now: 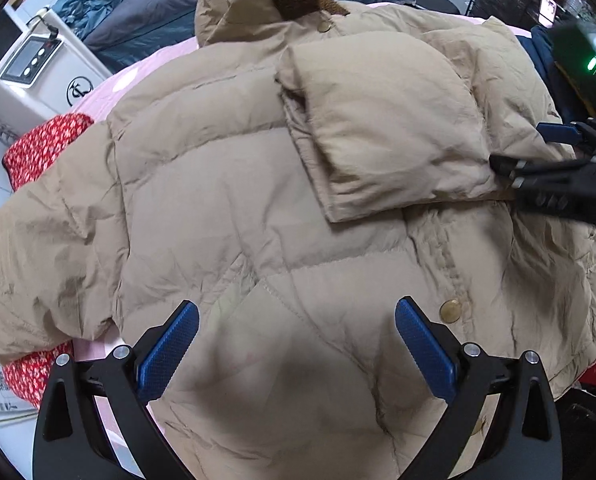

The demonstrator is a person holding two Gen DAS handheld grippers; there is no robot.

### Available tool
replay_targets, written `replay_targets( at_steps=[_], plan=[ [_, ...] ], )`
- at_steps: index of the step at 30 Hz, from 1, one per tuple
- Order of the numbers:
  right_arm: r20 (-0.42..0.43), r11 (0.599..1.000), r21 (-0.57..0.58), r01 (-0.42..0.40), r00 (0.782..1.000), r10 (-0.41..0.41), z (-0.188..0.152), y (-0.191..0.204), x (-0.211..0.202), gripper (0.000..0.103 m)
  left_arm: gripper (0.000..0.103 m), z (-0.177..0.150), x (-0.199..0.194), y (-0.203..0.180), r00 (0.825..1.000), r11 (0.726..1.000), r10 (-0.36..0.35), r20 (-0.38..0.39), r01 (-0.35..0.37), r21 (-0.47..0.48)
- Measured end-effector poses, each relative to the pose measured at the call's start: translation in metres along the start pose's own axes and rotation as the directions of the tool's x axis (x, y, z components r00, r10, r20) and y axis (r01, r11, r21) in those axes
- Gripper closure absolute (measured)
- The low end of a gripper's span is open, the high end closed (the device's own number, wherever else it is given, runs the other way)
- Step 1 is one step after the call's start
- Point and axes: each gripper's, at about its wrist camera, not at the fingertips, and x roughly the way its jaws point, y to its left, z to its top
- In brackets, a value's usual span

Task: Fold large clothes
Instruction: 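Fold the held sleeve across the jacket front with the right tool, then grasp the other sleeve with the left tool and lift it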

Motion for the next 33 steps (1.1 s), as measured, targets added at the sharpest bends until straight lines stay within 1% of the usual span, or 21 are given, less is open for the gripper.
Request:
replay_targets(
  at_steps=[4, 8, 11, 12, 15, 18, 21, 23, 26, 27, 28, 29, 30, 31, 32, 33],
  plan=[
    [-0.012, 0.997, -0.058, 0.053, 0.998, -0.054, -0.010, 0.010, 0.012, 0.017, 0.006, -0.007, 0.002, 0.014, 1.000, 0.999, 0.025, -0.015, -0.026, -0.041],
    [-0.017, 0.996, -0.070, 0.056, 0.998, -0.058, -0.013, 0.012, 0.017, 0.016, 0.006, -0.017, 0.005, 0.035, 0.999, 0.992, 0.037, -0.029, -0.041, -0.124],
    [-0.021, 0.997, -0.062, 0.051, 0.998, -0.052, -0.014, 0.011, 0.015, 0.015, 0.006, -0.024, 0.008, 0.052, 0.999, 0.979, 0.023, -0.044, -0.031, -0.200],
    [-0.021, 0.997, -0.055, 0.047, 0.999, -0.048, -0.015, 0.010, 0.013, 0.015, 0.006, -0.026, 0.009, 0.060, 0.999, 0.971, 0.015, -0.048, -0.026, -0.237],
    [-0.002, 1.000, -0.020, 0.017, 1.000, -0.017, -0.011, 0.004, 0.003, 0.015, 0.006, -0.030, 0.008, 0.077, 0.999, 0.952, 0.020, -0.047, -0.034, -0.306],
    [0.036, 0.998, 0.043, -0.049, 0.998, 0.048, -0.009, -0.004, -0.015, 0.015, 0.006, -0.035, 0.004, 0.097, 0.998, 0.927, 0.057, -0.040, -0.068, -0.368],
    [0.074, 0.989, 0.092, -0.114, 0.991, 0.107, -0.013, -0.013, -0.028, 0.015, 0.006, -0.037, -0.002, 0.115, 0.996, 0.905, 0.084, -0.021, -0.085, -0.416],
    [0.094, 0.981, 0.122, -0.153, 0.985, 0.142, -0.020, -0.018, -0.034, 0.015, 0.006, -0.040, -0.007, 0.134, 0.995, 0.875, 0.097, 0.000, -0.085, -0.476],
    [0.098, 0.974, 0.135, -0.182, 0.981, 0.170, -0.027, -0.020, -0.039, 0.015, 0.006, -0.047, -0.012, 0.161, 0.994, 0.817, 0.106, 0.023, -0.073, -0.571],
    [0.096, 0.974, 0.132, -0.186, 0.980, 0.174, -0.028, -0.021, -0.038, 0.015, 0.006, -0.053, -0.013, 0.175, 0.993, 0.784, 0.114, 0.029, -0.072, -0.617],
    [0.093, 0.975, 0.124, -0.185, 0.980, 0.175, -0.030, -0.018, -0.040, 0.015, 0.006, -0.060, -0.015, 0.183, 0.992, 0.760, 0.124, 0.031, -0.075, -0.645],
    [0.093, 0.976, 0.117, -0.184, 0.980, 0.173, -0.029, -0.018, -0.040, 0.015, 0.006, -0.069, -0.018, 0.196, 0.990, 0.720, 0.139, 0.038, -0.075, -0.689],
    [0.097, 0.977, 0.113, -0.182, 0.980, 0.172, -0.030, -0.017, -0.041, 0.015, 0.007, -0.073, -0.019, 0.205, 0.988, 0.695, 0.148, 0.043, -0.073, -0.715],
    [0.100, 0.977, 0.112, -0.184, 0.980, 0.173, -0.030, -0.016, -0.043, 0.015, 0.007, -0.084, -0.024, 0.223, 0.984, 0.646, 0.168, 0.055, -0.067, -0.761],
    [0.100, 0.976, 0.113, -0.189, 0.979, 0.178, -0.030, -0.016, -0.043, 0.015, 0.007, -0.089, -0.027, 0.232, 0.982, 0.619, 0.181, 0.059, -0.067, -0.783],
    [0.100, 0.975, 0.114, -0.191, 0.979, 0.180, -0.031, -0.017, -0.044, 0.015, 0.007, -0.098, -0.031, 0.249, 0.977, 0.577, 0.206, 0.061, -0.071, -0.814]
  ],
)
